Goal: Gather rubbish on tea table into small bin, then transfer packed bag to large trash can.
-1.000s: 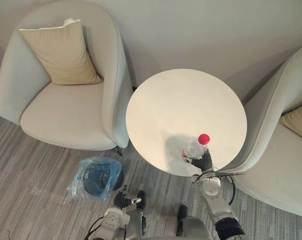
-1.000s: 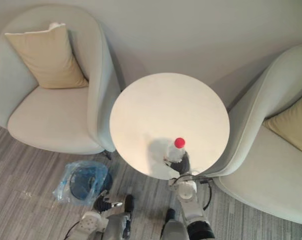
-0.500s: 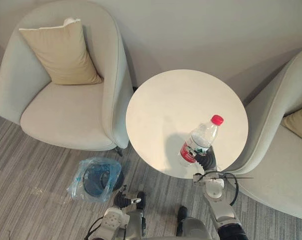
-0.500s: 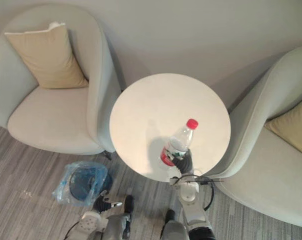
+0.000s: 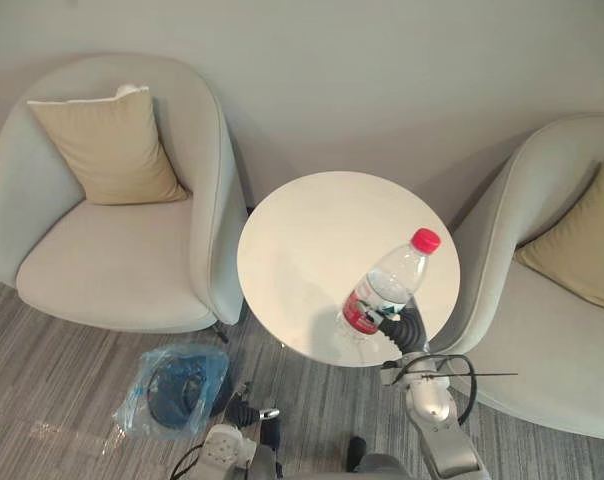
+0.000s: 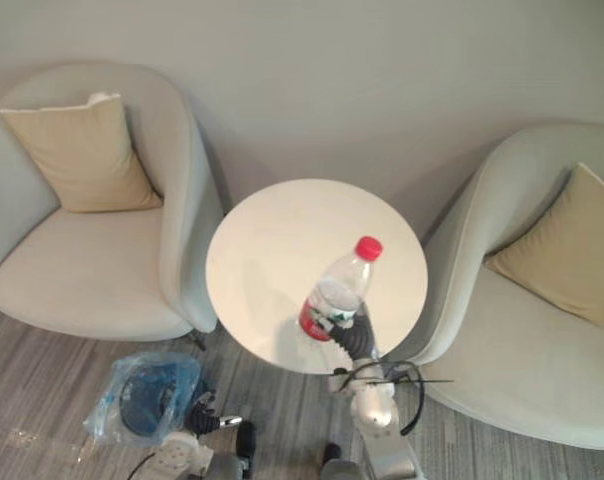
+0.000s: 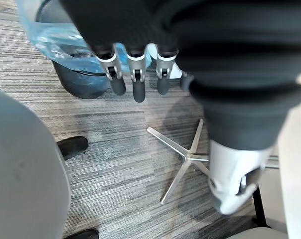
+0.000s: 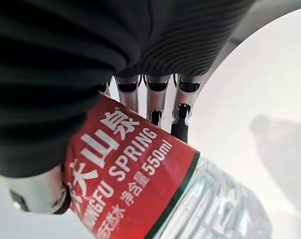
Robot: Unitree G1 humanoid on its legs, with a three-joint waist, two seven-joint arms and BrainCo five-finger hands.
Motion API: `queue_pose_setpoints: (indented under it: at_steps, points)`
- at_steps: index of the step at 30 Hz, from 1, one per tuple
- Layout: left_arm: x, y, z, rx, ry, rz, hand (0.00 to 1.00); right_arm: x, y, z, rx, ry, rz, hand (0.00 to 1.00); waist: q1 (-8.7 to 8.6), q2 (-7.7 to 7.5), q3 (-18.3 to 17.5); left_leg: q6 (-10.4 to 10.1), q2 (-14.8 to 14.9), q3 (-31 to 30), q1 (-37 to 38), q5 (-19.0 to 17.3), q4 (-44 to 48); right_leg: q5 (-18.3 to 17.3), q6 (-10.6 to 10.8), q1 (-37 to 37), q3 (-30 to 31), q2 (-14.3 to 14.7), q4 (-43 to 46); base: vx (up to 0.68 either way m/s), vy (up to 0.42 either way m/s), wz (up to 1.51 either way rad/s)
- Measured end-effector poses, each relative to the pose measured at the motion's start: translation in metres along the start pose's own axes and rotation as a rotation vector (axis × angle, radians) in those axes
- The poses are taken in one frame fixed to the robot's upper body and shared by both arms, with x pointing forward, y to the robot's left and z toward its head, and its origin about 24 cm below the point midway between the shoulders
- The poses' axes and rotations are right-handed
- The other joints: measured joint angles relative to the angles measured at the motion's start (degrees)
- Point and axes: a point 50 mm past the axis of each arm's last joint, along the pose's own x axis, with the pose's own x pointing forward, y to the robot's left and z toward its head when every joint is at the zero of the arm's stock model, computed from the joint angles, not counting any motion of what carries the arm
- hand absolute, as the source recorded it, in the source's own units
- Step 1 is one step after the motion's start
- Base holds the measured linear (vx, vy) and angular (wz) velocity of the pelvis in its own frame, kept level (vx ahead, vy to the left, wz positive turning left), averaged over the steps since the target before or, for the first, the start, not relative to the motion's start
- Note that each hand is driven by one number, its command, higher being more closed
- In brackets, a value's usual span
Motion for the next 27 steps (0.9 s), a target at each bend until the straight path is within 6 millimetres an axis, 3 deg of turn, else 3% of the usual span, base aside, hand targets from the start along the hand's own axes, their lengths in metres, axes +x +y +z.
queue_pose_setpoints:
  at_steps: [13, 15, 18, 19, 20, 21, 22, 23, 24, 25, 27]
  points:
    - [-0.001, -0.011, -0.004, 0.053, 0.016, -0.051, 0.0, -0.006, 0.01, 0.01, -0.082, -0.065, 0.102, 1.0, -1.06, 0.72, -0.94, -0.08, -0.18, -1.33, 2.02, 0.27, 0.08, 0.62, 0.0, 3.41, -1.2, 0.17, -1.84, -0.04, -0.002, 0.04]
    - [0.0, -0.014, 0.001, 0.065, -0.005, -0.064, 0.0, -0.004, 0.005, 0.015, -0.108, -0.1, 0.095, 1.0, -0.88, 1.49, -0.59, -0.06, -0.15, -3.7, -0.65, 1.14, 0.62, 0.75, -0.09, 2.13, -3.33, 0.09, -1.39, -0.08, -0.026, 0.6]
    - [0.001, -0.017, 0.011, 0.053, -0.039, -0.069, 0.0, 0.014, -0.001, 0.026, -0.177, -0.189, 0.098, 1.0, -0.41, 3.66, 0.62, -0.3, 0.44, -3.96, -8.38, 1.89, 8.12, 0.88, -0.95, -2.31, -4.2, 0.8, 2.62, -0.1, -0.017, 0.32]
    - [0.002, -0.018, 0.015, 0.05, -0.059, -0.068, 0.0, 0.022, -0.003, 0.032, -0.199, -0.223, 0.088, 1.0, -0.24, 4.64, 1.18, -0.9, 1.06, -4.14, -10.38, 2.28, 10.35, 1.58, -2.19, -2.92, -4.1, 1.81, 2.35, -0.2, -0.047, 0.36]
    - [0.002, -0.017, 0.017, 0.056, -0.069, -0.068, 0.0, 0.028, -0.004, 0.037, -0.206, -0.253, 0.083, 1.0, -0.11, 4.76, 1.38, -3.03, 0.72, -5.27, -10.24, 3.99, 7.82, 1.97, -3.48, -3.18, -4.68, 1.63, 1.32, -0.18, -0.03, 0.38]
    - [0.002, -0.018, 0.018, 0.06, -0.071, -0.071, 0.0, 0.034, -0.006, 0.043, -0.215, -0.287, 0.072, 1.0, -0.14, 5.25, 1.67, -1.16, 1.31, -2.77, -10.42, 2.42, 9.62, 2.4, -3.58, -4.24, -7.01, 0.87, 1.5, -0.29, -0.034, 0.53]
    - [0.002, -0.023, 0.021, 0.051, -0.081, -0.084, 0.0, 0.037, -0.011, 0.043, -0.219, -0.285, 0.043, 1.0, -0.38, 4.85, 1.78, 3.54, 2.14, 4.58, -12.27, -5.98, 23.88, 2.51, -3.69, -5.53, -8.69, -0.98, 3.08, -0.23, -0.02, 0.5]
    - [0.001, -0.026, 0.02, 0.05, -0.081, -0.09, 0.0, 0.037, -0.013, 0.042, -0.221, -0.283, 0.033, 1.0, -0.62, 4.79, 1.79, 3.55, 2.74, 6.92, -11.72, -7.88, 27.52, 2.62, -3.72, -5.43, -9.2, -1.49, 3.35, -0.2, -0.02, 0.59]
    - [-0.002, -0.033, 0.016, 0.047, -0.07, -0.106, 0.0, 0.036, -0.016, 0.04, -0.225, -0.271, 0.015, 1.0, -1.63, 5.45, 1.36, 1.89, 4.54, 10.81, -8.61, -10.96, 30.69, 3.06, -3.71, -4.74, -10.78, -2.15, 3.44, -0.08, 0.038, 0.79]
    - [-0.004, -0.041, 0.014, 0.037, -0.063, -0.123, 0.0, 0.033, -0.021, 0.036, -0.229, -0.252, -0.009, 1.0, -2.99, 6.21, 0.85, -0.68, 6.5, 13.19, -4.38, -12.94, 28.52, 3.36, -3.43, -4.81, -13.16, -2.62, 3.89, -0.08, 0.082, 0.91]
    - [-0.005, -0.048, 0.019, 0.066, -0.084, -0.149, 0.0, 0.032, -0.027, 0.033, -0.237, -0.235, -0.039, 1.0, -4.08, 6.93, 0.36, -2.98, 7.2, 13.27, -1.26, -14.17, 20.96, 3.65, -2.96, -6.69, -15.67, -3.12, 5.4, -0.17, 0.199, 0.97]
